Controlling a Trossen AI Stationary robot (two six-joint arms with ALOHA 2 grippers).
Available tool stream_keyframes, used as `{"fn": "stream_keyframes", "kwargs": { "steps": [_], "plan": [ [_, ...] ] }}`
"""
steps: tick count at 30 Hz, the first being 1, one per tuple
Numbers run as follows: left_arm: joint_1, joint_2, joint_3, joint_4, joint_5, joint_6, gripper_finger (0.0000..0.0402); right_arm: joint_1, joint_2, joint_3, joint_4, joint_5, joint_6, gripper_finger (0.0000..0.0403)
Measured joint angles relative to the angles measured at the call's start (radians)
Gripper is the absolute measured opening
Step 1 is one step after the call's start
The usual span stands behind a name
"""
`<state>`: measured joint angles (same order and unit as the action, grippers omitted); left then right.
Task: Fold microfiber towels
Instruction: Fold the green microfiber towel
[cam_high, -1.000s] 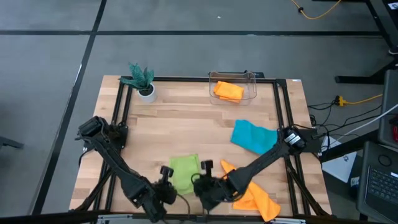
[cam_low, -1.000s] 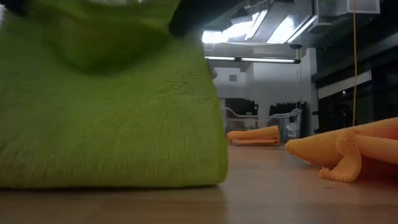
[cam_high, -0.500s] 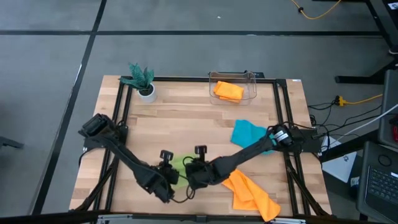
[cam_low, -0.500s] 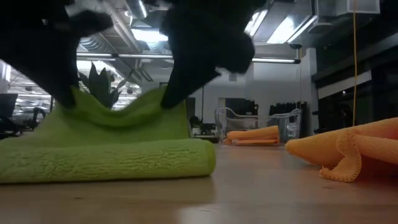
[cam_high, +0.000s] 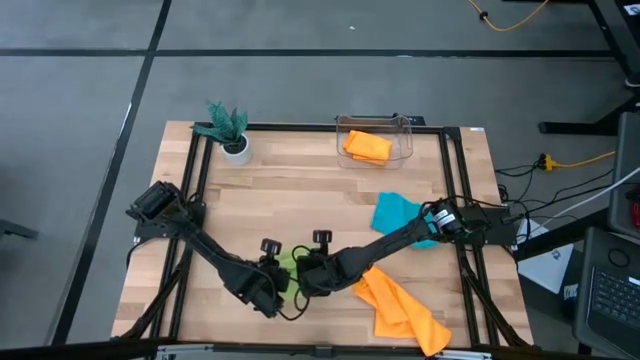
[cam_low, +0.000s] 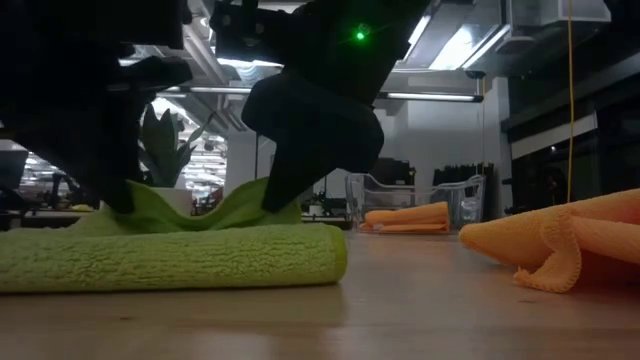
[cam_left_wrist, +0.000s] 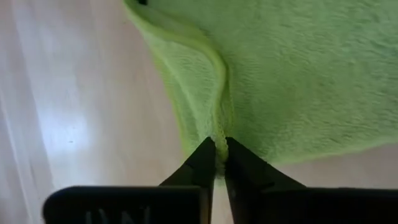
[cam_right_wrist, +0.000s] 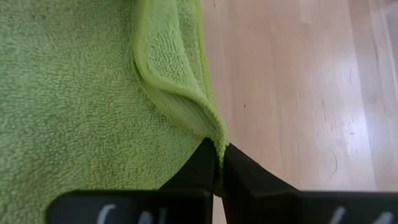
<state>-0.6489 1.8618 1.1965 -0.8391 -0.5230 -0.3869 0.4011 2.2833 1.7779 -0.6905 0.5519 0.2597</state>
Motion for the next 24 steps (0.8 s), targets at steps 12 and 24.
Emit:
{"fn": "stream_keyframes", "kwargs": {
  "steps": [12, 24],
  "plan": [
    [0.036, 0.000, 0.000, -0.004, -0.014, -0.003, 0.0112, 0.000, 0.000, 0.000, -0.083, -0.022, 0.052, 0.0050],
    [0.036, 0.000, 0.021, -0.096, -0.074, -0.004, 0.0138, 0.000, -0.006, 0.028, -0.135, 0.026, 0.053, 0.0163]
  ]
}}
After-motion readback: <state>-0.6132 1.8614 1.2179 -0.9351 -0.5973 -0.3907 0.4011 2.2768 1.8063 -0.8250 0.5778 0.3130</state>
